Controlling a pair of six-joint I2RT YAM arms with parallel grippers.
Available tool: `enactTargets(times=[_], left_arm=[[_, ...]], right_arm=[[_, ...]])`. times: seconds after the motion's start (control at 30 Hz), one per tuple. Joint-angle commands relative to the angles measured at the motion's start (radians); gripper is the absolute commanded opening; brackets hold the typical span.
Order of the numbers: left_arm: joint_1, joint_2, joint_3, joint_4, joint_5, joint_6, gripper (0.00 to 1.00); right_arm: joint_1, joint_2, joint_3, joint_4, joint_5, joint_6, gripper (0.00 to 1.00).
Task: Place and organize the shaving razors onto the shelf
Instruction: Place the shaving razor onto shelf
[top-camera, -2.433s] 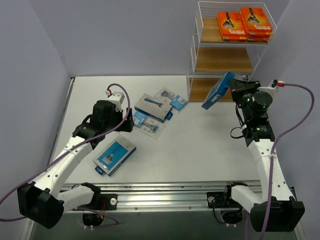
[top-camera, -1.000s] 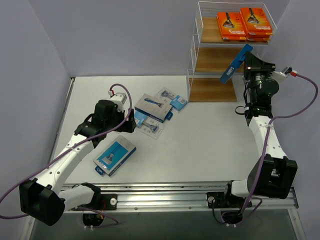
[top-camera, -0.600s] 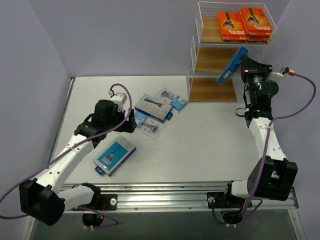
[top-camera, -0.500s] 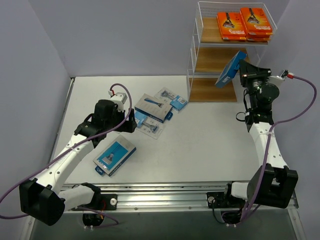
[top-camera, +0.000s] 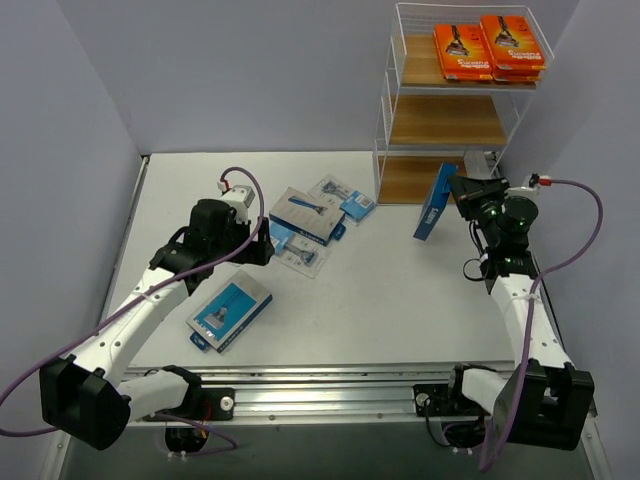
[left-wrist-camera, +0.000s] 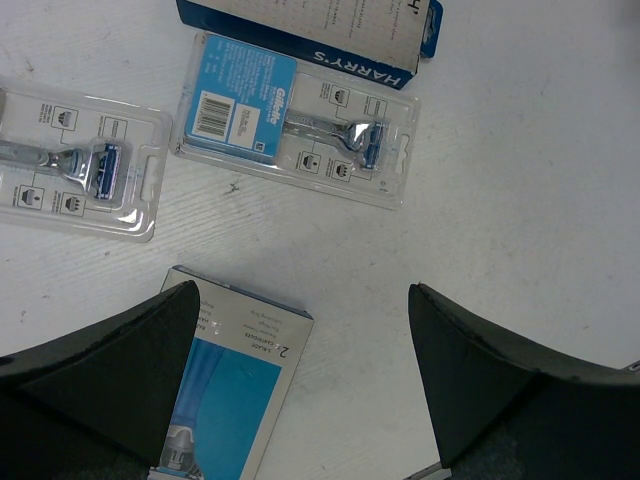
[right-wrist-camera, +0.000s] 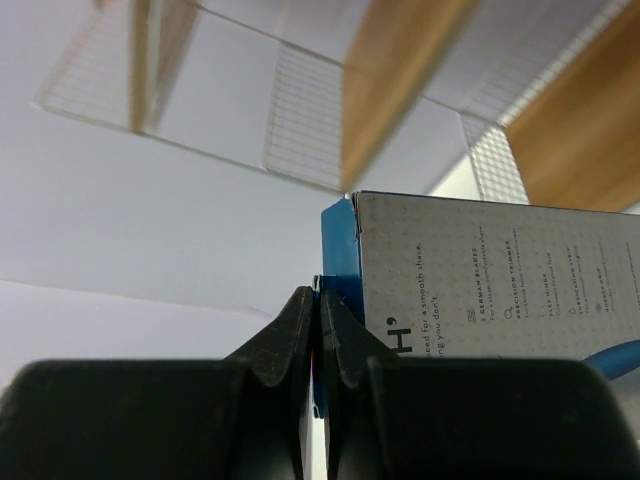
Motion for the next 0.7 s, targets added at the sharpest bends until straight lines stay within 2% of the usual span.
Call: enactTargets(times=[0.0, 0.23, 0.47, 0.67], left_arm=[[-0.004, -0.002, 0.054, 0.005, -0.002, -0.001, 0.95], [-0.004, -0.008, 0.054, 0.005, -0.010, 0.002, 0.94], [-0.004, -0.017, 0.054, 0.002, -0.011, 0.002, 0.95], [-0.004, -0.025, 0.051, 0.002, -0.011, 0.002, 0.95]], right_arm=[[0.025, -0.031, -0.049, 0.001, -0.059, -0.052, 0.00], [0.028, -0.014, -0.162, 0.033, -0.129, -0.041, 0.00], [0.014, 0.044, -0.212, 0.142, -0.304, 0.000, 0.00], [0.010, 0.052, -0.202, -0.132, -0.318, -0.207, 0.00]])
